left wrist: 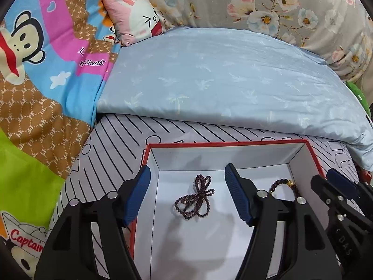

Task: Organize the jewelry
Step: 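Drop the purple strand into the red box with the left tool while the right drops the bracelet, then withdraw both tools from the box and move the right tool toward the gold bangle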

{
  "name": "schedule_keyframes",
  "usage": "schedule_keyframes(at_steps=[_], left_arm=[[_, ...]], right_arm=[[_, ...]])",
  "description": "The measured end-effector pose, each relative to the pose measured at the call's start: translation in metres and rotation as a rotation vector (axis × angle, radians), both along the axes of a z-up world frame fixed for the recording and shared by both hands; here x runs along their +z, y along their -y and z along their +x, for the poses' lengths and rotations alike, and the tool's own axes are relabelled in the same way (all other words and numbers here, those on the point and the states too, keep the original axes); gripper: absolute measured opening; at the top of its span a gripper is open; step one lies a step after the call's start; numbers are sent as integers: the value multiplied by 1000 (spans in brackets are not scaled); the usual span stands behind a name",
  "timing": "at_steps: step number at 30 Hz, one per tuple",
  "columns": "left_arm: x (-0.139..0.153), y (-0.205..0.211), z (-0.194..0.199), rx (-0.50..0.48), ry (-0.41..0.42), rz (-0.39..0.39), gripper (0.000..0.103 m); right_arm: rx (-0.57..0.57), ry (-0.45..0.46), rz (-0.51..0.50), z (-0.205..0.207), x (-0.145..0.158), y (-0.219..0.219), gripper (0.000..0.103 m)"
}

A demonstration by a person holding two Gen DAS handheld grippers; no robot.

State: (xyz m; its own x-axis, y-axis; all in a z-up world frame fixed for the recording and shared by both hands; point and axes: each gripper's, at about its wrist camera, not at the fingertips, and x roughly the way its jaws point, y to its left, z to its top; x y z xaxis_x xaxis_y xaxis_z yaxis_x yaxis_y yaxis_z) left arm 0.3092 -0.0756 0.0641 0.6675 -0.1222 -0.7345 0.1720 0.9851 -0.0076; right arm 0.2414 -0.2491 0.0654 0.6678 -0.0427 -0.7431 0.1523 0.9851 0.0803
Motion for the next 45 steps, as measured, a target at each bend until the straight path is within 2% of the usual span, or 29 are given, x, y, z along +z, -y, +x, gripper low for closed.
schedule_keyframes(at_steps=[3,8,14,20,27,37,45], left_arm=[[5,-7,-14,7,-11,-28,63],[16,-25,-50,17,5,-35,63],[23,-54,-105,28,-9,-44,63],[2,-83,-146,49,-68,-45,63],[-28,-108,-175,90,-143,-53,63],[-46,-107,-212,57,-197,-50,63],[-40,-89,-231,-17,-203,-68,63]], right_arm=[[2,10,28,-19,7,3,38],[5,22,-31,-63,16,-9,42],[10,13,-12,-113,15,-22,45],[28,-50,14,-160,-7,-40,45],[39,-115,39,-201,-31,-56,45],[66,-153,56,-236,-46,-71,45],[53,-161,63,-250,-49,-67,45]])
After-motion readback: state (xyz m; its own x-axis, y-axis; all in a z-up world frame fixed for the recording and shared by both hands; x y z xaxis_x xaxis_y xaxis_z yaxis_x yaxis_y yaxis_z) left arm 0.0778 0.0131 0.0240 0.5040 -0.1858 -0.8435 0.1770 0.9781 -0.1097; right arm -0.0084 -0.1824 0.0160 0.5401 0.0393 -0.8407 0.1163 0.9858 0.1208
